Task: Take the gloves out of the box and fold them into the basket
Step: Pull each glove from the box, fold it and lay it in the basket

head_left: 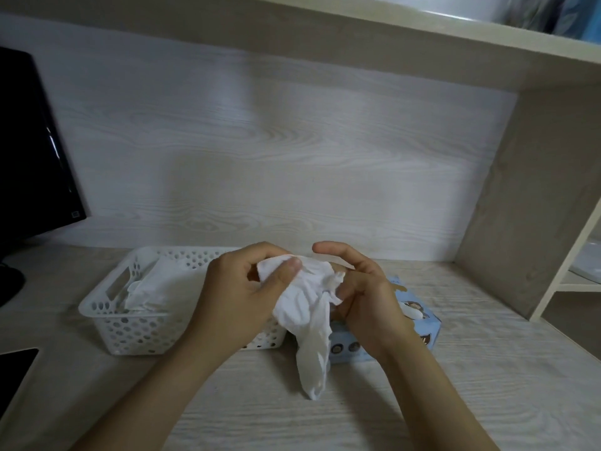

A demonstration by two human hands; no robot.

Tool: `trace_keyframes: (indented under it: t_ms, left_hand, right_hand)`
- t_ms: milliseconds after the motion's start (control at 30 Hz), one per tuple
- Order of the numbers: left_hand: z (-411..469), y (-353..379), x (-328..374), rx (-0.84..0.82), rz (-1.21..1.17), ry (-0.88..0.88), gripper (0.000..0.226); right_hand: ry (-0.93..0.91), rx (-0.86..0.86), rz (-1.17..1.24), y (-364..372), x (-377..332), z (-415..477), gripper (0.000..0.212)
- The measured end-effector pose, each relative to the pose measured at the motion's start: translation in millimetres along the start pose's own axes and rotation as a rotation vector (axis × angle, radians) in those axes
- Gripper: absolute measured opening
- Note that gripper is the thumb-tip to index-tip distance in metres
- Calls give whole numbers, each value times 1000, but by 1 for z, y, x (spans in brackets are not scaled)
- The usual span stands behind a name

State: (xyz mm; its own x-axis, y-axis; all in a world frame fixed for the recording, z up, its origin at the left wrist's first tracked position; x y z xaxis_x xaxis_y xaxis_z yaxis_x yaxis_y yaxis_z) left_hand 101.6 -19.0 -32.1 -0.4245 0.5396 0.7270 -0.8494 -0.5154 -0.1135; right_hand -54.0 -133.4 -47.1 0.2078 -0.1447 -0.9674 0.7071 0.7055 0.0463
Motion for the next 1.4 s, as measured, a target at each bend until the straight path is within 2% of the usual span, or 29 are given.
trace_keyframes:
  t_ms: [133,200,267,400,533,633,733,833,933,1033,1167,1300,1400]
  left_hand:
    - [1,-3,-6,85,7,-54,10]
    - [0,-3,-6,91,0,-73,7]
    - [0,-2,-5,96,-21,-85,8]
    - [-1,-6,0,200,-77,-65,5]
    - [-1,-5,6,152,-52,-87,17]
    - [-1,-1,7,85,-48,-121,15]
    - [-1,2,6,69,-39,-125,7]
    - [2,4,2,71,-102,-147,10]
    - [2,4,-2,82,-211,-162,11]
    - [3,1,-2,113,-161,-100,12]
    - [6,-8,1,200,-135,-45,15]
    - [13,-24,5,208,-125,-8,23]
    - [21,-38,9,212,-144,7,29]
  right_hand:
    - [33,-31,77,2,-2,-5,52]
    - [13,6,-44,2,-2,-6,48]
    - [-35,28,-222,4,-2,-6,33]
    - [-24,31,-295,7,1,-6,20]
    - [-22,25,-254,10,1,-6,25]
    - [-38,7,-250,11,2,-6,26]
    - [-44,-16,-225,11,2,-7,24]
    - [-24,-17,-206,12,3,-7,22]
    - [-12,-46,-261,13,3,-8,28]
    - [1,-67,-366,14,-1,-9,25]
    - [50,-24,-512,14,-21,-7,7]
    - [171,11,-544,22,-33,-6,10]
    - [245,146,-451,28,-36,-3,15]
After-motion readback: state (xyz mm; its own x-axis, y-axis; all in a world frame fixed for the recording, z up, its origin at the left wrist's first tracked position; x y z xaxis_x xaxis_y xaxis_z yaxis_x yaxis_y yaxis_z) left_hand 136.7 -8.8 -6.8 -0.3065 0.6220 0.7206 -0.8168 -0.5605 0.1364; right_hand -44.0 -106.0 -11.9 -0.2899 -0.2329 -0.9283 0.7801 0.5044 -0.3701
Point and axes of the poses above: each hand's wrist, its own z-axis towards the middle knuckle, its own y-axis out of the palm, x = y × z, the point moved 3 cm from there along z, towards the middle knuckle, and after that the axes turned 13 degrees about -z, right-handed, at the moved point
